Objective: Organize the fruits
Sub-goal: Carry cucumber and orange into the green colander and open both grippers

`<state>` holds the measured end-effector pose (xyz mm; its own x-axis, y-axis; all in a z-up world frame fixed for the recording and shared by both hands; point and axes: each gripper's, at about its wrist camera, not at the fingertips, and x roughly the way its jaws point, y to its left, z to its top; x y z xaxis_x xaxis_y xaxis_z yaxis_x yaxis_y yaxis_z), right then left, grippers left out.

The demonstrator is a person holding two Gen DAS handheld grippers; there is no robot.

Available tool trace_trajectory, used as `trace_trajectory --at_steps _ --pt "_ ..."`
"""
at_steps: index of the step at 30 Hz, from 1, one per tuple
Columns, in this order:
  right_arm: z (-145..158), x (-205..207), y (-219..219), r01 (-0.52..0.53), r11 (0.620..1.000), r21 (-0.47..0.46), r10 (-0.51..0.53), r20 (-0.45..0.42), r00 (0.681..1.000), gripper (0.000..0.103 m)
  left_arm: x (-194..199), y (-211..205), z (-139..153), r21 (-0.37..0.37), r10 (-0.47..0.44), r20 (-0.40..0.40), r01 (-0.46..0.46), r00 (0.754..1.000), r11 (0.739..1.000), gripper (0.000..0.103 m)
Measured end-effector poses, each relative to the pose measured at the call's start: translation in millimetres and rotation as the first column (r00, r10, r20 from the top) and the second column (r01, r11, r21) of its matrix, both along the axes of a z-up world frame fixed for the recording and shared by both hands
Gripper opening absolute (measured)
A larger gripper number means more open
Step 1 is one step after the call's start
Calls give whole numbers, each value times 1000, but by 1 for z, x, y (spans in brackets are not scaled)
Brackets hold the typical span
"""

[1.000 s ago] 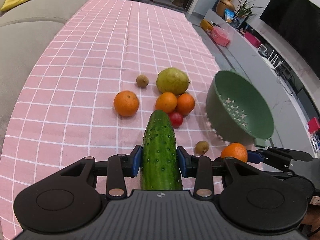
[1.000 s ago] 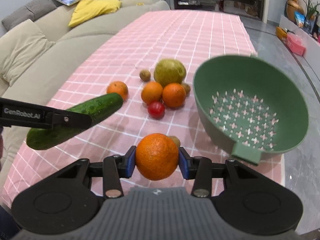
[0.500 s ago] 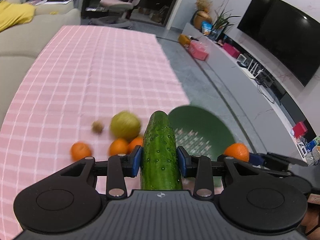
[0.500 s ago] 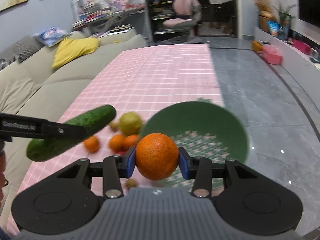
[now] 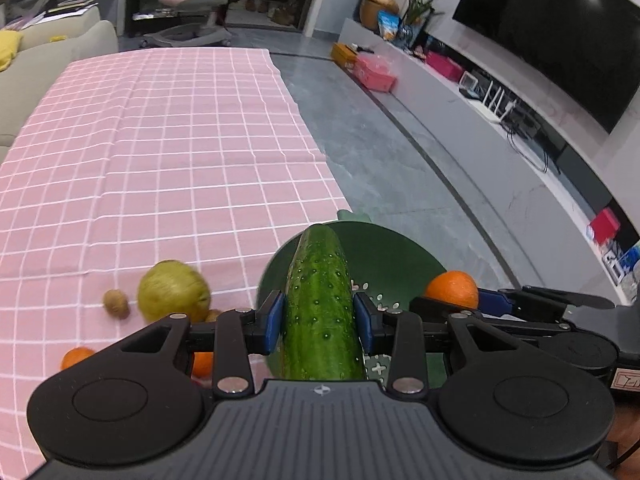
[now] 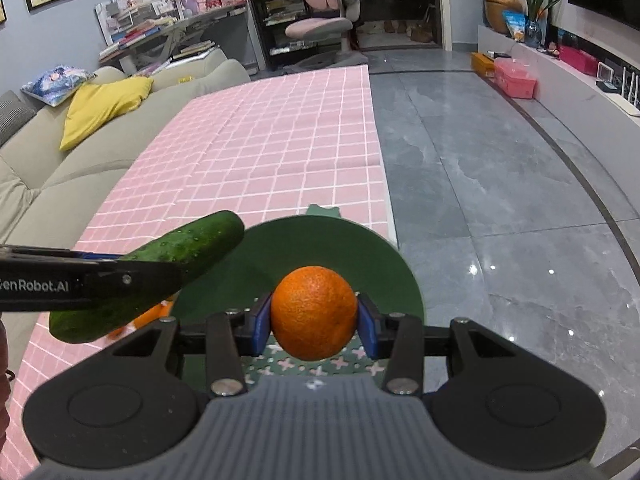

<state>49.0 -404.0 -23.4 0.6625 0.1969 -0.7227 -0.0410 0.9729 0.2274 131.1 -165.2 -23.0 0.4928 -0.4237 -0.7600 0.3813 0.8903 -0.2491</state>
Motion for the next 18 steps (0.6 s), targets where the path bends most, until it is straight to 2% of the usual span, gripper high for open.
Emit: trace_trajectory --at_steps 4,9,14,18 --pt "-12 12 -4 -30 999 -17 29 -24 999 41 1 -14 -9 56 -55 11 55 998 997 42" --pt "-27 18 4 -109 993 -48 106 -63 992 41 2 -29 -19 92 -77 18 75 997 993 42" --pt "-43 19 10 -151 987 -57 145 -100 984 41 4 -35 -34 131 -74 -17 76 997 988 42" --pt "-52 21 16 -171 982 -83 160 -125 979 41 2 -31 -45 128 -53 -41 58 998 990 42"
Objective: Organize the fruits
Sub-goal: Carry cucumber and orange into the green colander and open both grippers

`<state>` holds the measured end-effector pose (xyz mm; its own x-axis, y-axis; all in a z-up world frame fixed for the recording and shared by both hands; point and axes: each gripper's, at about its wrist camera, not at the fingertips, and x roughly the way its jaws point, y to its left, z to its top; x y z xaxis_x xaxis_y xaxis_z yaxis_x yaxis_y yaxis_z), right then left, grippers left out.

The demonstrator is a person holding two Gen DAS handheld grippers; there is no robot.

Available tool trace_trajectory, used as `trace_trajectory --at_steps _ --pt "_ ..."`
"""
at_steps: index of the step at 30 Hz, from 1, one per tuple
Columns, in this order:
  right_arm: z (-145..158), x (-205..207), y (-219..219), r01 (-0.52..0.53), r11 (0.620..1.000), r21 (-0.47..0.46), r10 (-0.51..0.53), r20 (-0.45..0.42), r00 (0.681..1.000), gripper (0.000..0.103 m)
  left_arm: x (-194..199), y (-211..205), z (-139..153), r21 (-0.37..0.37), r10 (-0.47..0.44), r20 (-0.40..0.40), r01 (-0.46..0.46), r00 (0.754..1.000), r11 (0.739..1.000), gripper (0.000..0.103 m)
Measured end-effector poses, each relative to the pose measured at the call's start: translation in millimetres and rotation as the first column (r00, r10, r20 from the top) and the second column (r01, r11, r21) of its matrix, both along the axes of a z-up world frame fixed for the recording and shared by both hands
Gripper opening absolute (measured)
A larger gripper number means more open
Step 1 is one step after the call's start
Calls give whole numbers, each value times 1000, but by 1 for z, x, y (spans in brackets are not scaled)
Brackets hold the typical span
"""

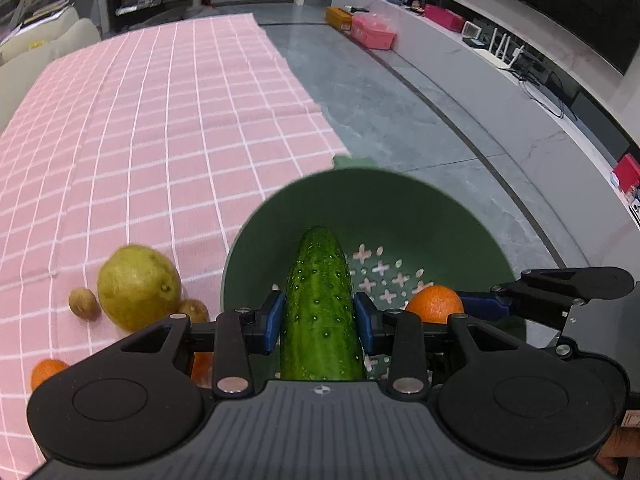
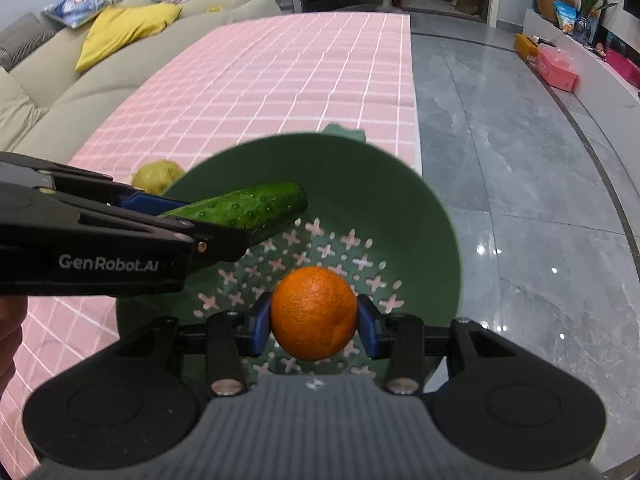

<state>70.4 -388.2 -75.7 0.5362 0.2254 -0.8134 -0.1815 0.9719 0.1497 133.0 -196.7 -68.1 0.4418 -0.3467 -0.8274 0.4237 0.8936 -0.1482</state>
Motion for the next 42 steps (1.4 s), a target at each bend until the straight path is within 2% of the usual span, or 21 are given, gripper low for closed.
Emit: trace_trajectory --at_steps 2,8,10,11,14,20,30,42 --pt "-1 1 4 -7 999 -34 7 6 1000 41 -1 -1 -6 7 1 -15 -1 1000 1000 42" --pt "-1 2 6 -12 998 -57 12 8 1000 42 -3 -5 -8 24 -10 -19 10 1000 1000 43" --pt "0 1 6 -19 998 -57 19 4 1000 46 -1 -6 -7 33 -8 -30 9 1000 999 43" --pt "1 0 5 -17 998 -56 18 7 1000 52 0 -6 -6 32 -5 -34 6 999 999 42" --pt "5 -2 3 -9 999 -51 10 20 1000 55 -2 -6 5 7 -17 -5 17 1000 1000 47" --pt "13 -5 -2 14 999 -32 -12 36 999 55 -2 1 28 -39 7 21 -6 1000 999 47" --pt "40 -17 3 30 999 -14 -29 96 995 55 -11 25 51 -32 51 46 -50 998 998 47" --pt "68 -39 24 70 997 -13 -68 141 988 55 -32 74 81 -14 107 91 -106 990 994 49"
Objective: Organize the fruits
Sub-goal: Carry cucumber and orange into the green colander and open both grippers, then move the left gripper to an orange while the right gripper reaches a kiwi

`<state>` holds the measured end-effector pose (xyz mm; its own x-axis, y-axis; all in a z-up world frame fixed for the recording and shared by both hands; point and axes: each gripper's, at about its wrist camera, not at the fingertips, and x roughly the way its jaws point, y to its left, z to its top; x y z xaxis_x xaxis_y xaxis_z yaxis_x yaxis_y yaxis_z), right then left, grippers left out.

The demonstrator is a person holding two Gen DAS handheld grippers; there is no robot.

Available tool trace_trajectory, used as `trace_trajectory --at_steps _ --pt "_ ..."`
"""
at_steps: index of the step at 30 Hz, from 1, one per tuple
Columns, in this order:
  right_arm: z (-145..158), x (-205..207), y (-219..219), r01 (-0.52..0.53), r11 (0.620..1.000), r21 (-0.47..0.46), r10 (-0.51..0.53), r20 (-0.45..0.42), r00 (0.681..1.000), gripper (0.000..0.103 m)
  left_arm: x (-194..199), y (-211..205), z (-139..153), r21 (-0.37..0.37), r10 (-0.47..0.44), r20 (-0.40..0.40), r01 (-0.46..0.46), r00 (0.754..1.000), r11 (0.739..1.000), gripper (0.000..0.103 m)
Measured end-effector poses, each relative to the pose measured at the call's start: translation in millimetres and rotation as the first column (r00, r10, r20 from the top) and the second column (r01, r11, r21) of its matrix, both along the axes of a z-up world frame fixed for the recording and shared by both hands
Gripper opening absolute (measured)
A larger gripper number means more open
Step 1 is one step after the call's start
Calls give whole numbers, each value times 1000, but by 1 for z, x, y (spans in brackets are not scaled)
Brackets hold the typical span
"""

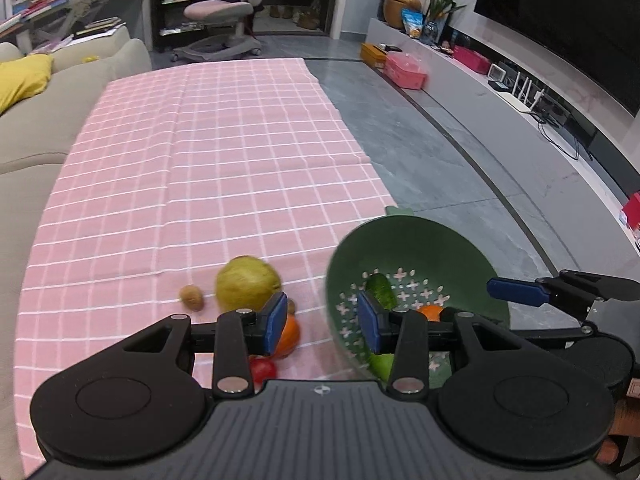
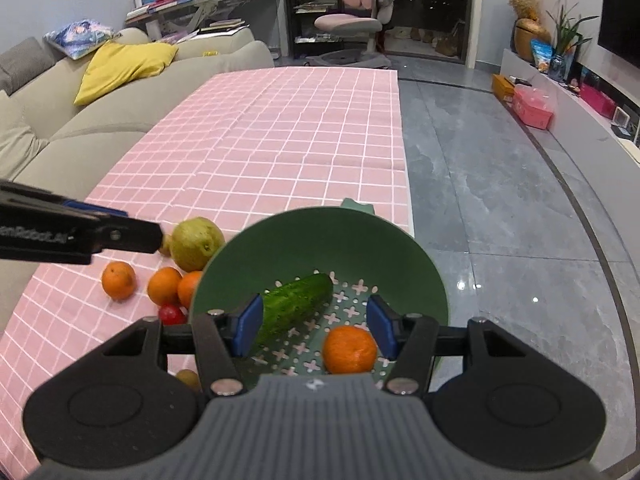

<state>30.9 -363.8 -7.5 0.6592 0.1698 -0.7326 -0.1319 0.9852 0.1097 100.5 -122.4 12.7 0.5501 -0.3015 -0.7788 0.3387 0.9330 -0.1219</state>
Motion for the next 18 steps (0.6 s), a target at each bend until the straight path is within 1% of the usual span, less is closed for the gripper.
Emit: trace_trajectory --at_steps 3,9,18 --pt "5 -10 9 6 1000 -2 -6 15 1000 55 -10 15 2 19 11 9 -12 1000 1000 49" --pt "10 -25 30 -8 1000 -13 9 33 999 55 -33 56 0 30 45 7 -46 999 999 50" --pt "9 -48 64 -44 998 -37 45 41 998 55 -64 105 -14 45 95 -8 -95 995 995 52"
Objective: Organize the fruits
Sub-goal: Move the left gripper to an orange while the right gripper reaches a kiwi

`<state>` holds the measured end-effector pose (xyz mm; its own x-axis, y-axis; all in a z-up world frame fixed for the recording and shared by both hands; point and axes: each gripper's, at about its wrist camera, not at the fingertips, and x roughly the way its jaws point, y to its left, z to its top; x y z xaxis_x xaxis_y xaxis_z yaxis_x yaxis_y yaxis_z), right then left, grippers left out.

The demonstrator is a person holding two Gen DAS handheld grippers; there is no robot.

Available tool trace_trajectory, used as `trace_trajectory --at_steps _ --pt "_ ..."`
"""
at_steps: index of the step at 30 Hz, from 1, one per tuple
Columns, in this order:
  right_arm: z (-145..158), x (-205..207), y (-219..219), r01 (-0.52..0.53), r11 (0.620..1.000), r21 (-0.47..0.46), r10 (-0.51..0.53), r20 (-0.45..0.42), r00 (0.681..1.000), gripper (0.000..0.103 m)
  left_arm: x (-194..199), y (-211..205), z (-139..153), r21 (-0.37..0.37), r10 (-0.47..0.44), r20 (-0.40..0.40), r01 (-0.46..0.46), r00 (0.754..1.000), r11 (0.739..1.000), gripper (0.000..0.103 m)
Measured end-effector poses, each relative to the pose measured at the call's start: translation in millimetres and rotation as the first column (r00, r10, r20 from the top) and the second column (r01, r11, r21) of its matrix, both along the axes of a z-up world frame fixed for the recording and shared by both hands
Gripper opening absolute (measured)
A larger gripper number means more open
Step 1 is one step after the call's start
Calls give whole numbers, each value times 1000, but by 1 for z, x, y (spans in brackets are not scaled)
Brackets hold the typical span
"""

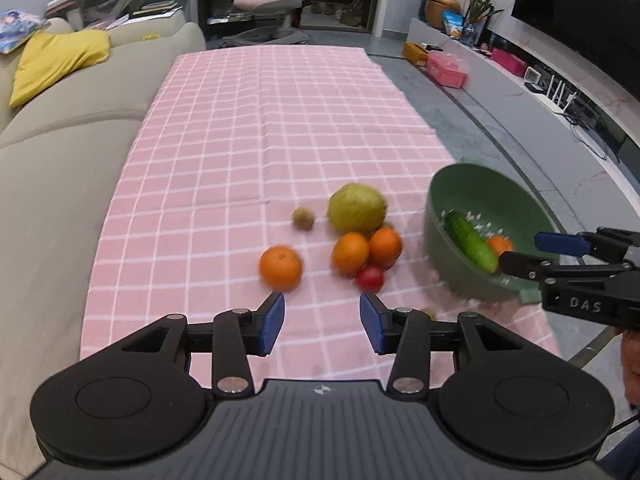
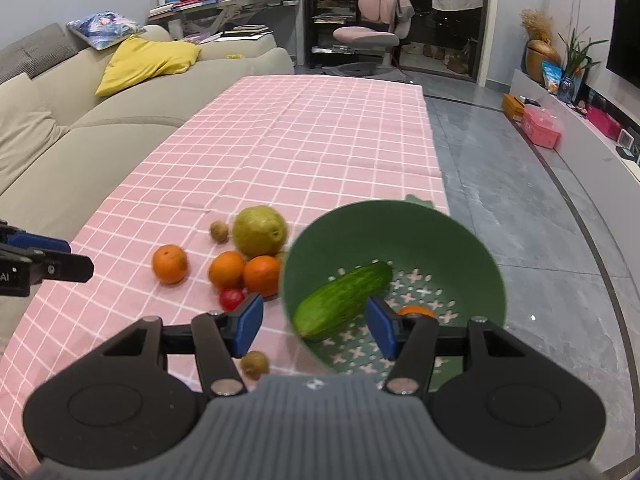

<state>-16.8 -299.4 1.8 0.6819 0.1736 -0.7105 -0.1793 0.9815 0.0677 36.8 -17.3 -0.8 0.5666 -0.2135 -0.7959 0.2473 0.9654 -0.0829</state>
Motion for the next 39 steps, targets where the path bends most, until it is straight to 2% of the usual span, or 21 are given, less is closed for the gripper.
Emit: trace_trajectory --at_steps 7,9,16,22,29,39 --pt "-7 -15 30 -49 998 -30 49 -9 999 55 -8 29 -21 5 31 -27 -31 999 1000 53" --pt "-11 -19 39 -68 997 -40 68 -13 998 55 -8 33 -25 0 34 -24 -34 999 999 55" --pt "-30 -21 62 -119 991 -66 116 -47 992 55 3 37 -46 23 5 -41 -4 999 1000 58" --pt "-48 -10 76 -113 992 -60 111 -43 993 55 23 39 -54 -26 -13 -2 13 1000 1000 59" --pt "-68 -3 97 -90 991 -101 88 -20 996 50 55 40 -76 -55 -7 -18 6 1000 998 58" --pt "-82 -7 89 -46 992 -114 41 -41 998 50 72 29 -90 -89 -44 -17 42 999 995 59"
